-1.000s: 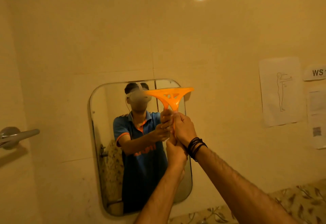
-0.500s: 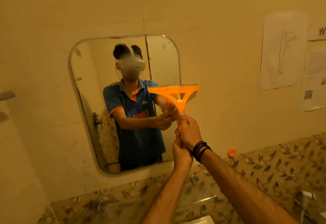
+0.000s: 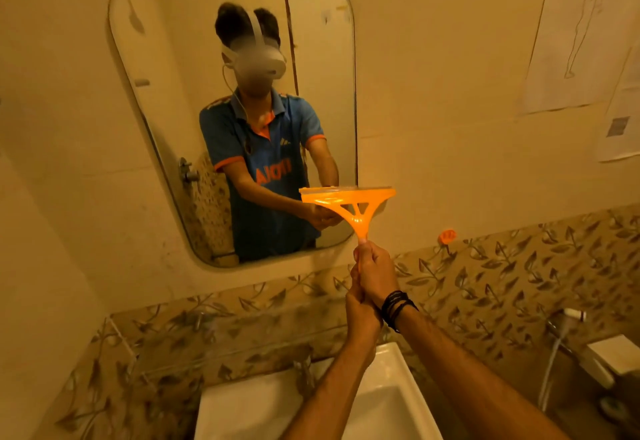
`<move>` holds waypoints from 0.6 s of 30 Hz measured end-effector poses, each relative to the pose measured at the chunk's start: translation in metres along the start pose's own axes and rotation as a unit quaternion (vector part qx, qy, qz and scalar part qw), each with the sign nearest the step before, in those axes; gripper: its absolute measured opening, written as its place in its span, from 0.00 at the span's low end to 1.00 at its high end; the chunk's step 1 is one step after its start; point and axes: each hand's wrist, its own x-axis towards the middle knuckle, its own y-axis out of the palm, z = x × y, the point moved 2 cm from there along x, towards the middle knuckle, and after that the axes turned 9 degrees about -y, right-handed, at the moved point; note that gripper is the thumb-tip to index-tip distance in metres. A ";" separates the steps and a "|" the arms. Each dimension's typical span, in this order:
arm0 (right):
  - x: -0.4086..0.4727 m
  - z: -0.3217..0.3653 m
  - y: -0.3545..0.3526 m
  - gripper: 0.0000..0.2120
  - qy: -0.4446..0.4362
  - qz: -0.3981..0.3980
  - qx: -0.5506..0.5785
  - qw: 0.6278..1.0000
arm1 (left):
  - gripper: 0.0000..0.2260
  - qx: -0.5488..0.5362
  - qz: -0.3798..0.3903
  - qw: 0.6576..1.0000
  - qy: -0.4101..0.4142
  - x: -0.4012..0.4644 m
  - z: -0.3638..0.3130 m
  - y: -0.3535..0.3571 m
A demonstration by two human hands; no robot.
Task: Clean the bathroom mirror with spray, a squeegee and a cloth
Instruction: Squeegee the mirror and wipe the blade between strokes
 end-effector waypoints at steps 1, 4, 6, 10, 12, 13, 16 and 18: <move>-0.005 -0.006 0.000 0.21 0.007 0.001 -0.005 1.000 | 0.15 0.009 0.003 1.000 -0.006 -0.001 0.007 -0.006; -0.017 -0.022 0.000 0.21 0.021 0.000 -0.032 0.999 | 0.15 0.004 0.003 0.999 -0.047 -0.001 0.022 -0.018; -0.026 -0.032 0.000 0.21 0.028 0.013 -0.055 0.998 | 0.15 -0.049 0.005 0.995 -0.082 -0.005 0.032 -0.022; -0.041 -0.047 0.001 0.23 0.050 0.061 -0.093 0.993 | 0.15 -0.031 -0.022 0.994 -0.101 -0.008 0.051 -0.036; -0.047 -0.051 0.000 0.23 0.071 0.082 -0.118 0.987 | 0.16 0.029 -0.022 0.995 -0.095 -0.014 0.055 -0.042; -0.051 -0.052 0.000 0.23 0.076 0.072 -0.112 0.988 | 0.16 0.100 -0.017 0.992 -0.074 -0.017 0.054 -0.049; -0.066 -0.042 -0.003 0.21 0.015 0.017 -0.080 0.997 | 0.10 0.335 0.049 0.941 0.016 -0.031 0.032 -0.077; -0.069 -0.025 -0.004 0.21 -0.054 0.029 -0.086 0.994 | 0.10 0.418 0.131 0.898 0.044 -0.043 0.009 -0.100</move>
